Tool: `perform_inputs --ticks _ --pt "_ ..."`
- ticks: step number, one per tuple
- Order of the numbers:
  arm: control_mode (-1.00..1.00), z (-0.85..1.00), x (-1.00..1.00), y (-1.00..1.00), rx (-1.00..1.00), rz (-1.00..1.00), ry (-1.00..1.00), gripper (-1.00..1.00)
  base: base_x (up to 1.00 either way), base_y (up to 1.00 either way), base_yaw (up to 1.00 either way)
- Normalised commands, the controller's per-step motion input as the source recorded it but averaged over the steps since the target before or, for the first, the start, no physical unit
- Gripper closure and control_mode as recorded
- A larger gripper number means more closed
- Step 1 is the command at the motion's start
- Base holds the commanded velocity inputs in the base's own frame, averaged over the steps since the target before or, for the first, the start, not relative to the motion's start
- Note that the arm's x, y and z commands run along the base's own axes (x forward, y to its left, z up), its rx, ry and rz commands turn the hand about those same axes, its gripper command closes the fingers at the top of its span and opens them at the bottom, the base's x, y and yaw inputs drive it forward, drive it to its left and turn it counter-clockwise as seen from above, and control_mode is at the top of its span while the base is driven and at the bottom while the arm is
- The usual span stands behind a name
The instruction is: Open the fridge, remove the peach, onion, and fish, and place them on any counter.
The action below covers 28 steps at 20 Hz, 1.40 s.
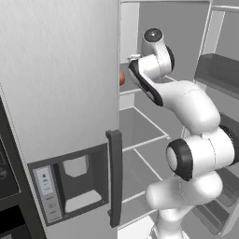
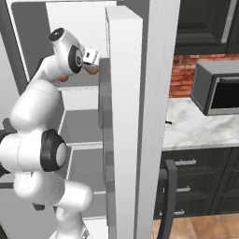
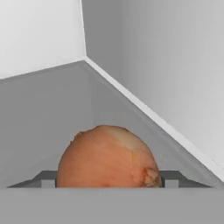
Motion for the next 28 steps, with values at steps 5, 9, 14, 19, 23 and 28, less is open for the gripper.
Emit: perform_inputs --ticks 5,9,14,19,23,28 --pt "-1.00 0.09 -1.00 0.00 0.03 0.10 -0.28 1.00 0.00 0.00 0.00" --pt "-1.00 0.34 -1.00 0.00 0.00 0.09 -0.08 1.00 0.00 0.00 0.00" --pt "-1.00 0.15 -1.00 0.00 0.00 0.06 0.00 1.00 0.00 0.00 0.00" --pt "-1.00 0.00 -1.00 0.30 -0.01 0.05 0.05 1.00 0.00 0.00 0.00" --pt "-1.00 0.00 -1.00 0.34 -0.03 0.02 0.05 1.00 0.00 0.00 0.00" --pt "1.00 0.00 0.00 0.00 0.00 0.00 0.00 1.00 -1.00 -0.18 0.00"
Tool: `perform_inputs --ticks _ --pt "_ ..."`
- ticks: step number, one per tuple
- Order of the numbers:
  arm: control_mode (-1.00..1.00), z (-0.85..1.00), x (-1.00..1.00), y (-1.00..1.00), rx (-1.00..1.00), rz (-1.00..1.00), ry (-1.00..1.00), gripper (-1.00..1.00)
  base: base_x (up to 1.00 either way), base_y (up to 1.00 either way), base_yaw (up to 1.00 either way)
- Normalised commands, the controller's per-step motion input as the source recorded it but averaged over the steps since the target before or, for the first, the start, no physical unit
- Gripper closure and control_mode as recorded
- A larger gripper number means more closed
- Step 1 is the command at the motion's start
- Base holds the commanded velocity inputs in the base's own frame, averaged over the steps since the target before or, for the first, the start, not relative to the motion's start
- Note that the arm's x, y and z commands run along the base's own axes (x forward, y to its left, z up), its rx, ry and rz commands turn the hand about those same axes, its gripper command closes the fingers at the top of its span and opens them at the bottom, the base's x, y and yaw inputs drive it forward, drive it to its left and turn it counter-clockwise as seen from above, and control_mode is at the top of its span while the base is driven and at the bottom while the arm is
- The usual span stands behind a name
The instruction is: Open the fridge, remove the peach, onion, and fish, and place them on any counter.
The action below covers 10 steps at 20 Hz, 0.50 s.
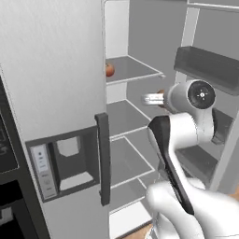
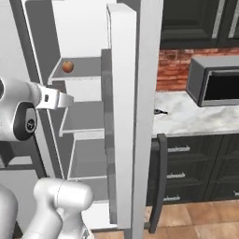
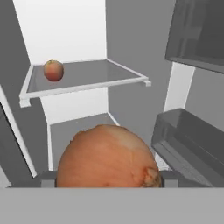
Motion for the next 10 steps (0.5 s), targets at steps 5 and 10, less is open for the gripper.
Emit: perform_inputs --ticks 5,10 --pt "1.00 0.00 0.00 0.00 0.00 0.00 0.00 1.00 -1.00 -0.62 -0.01" --pt "1.00 0.00 0.00 0.00 0.00 0.00 0.00 1.00 -1.00 -0.77 0.02"
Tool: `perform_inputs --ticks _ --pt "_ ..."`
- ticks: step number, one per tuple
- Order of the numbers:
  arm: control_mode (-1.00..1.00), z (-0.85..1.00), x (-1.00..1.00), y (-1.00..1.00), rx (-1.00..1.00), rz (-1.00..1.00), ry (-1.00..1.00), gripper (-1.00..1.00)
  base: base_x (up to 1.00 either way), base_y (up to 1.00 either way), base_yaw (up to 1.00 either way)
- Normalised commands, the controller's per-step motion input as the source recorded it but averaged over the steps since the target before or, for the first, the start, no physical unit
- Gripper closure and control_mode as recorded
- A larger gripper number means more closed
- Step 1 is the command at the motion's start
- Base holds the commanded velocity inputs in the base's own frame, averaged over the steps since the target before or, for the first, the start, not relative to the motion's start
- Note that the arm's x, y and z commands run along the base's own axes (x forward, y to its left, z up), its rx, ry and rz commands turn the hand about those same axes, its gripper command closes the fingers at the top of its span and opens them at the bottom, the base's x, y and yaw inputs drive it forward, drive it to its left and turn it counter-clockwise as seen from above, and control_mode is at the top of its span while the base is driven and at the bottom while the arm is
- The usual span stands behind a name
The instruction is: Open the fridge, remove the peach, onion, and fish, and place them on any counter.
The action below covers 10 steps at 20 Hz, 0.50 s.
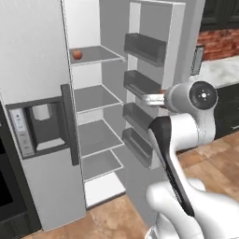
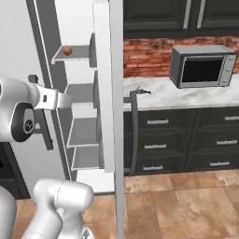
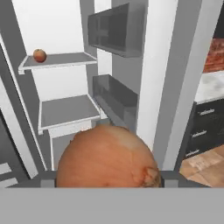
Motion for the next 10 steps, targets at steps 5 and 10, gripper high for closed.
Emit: perform_inputs --ticks 5,10 --pt "1.00 0.00 0.00 0.00 0.00 0.00 0.00 1.00 -0.48 -1.00 0.11" --pt "1.00 0.00 0.00 0.00 0.00 0.00 0.00 1.00 0.25 -1.00 0.23"
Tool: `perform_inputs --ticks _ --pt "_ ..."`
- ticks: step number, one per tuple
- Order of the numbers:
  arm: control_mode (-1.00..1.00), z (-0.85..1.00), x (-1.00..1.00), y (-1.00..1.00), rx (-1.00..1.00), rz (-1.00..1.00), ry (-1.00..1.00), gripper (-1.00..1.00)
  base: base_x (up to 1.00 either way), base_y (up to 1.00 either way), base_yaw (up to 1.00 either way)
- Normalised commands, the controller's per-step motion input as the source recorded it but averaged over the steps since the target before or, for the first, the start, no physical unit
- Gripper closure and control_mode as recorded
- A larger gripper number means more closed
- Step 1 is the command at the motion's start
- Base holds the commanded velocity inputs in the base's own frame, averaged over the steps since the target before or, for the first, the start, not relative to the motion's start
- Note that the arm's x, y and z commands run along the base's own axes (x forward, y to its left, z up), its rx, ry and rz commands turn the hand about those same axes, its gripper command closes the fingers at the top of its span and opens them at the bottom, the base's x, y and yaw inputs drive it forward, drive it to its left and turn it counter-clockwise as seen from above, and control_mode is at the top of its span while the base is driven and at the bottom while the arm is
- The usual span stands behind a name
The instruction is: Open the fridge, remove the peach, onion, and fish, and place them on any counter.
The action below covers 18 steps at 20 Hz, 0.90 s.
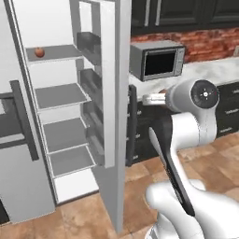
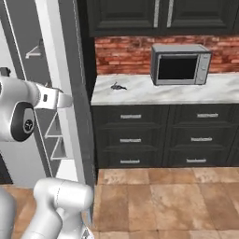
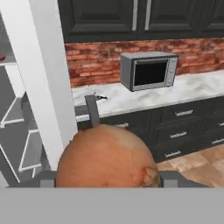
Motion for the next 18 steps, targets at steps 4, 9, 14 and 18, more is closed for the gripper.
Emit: perform_inputs --ticks 4,9,14,18 --pt "1.00 0.00 0.00 0.00 0.00 0.00 0.00 1.00 0.73 -0.98 0.35" --pt "1.00 0.00 0.00 0.00 0.00 0.00 0.00 1.00 1.00 -0.78 0.38" --pt "1.00 0.00 0.00 0.00 0.00 0.00 0.00 1.00 1.00 -0.65 0.40" --pt "1.00 0.00 0.00 0.00 0.00 0.00 0.00 1.00 1.00 -0.57 0.44"
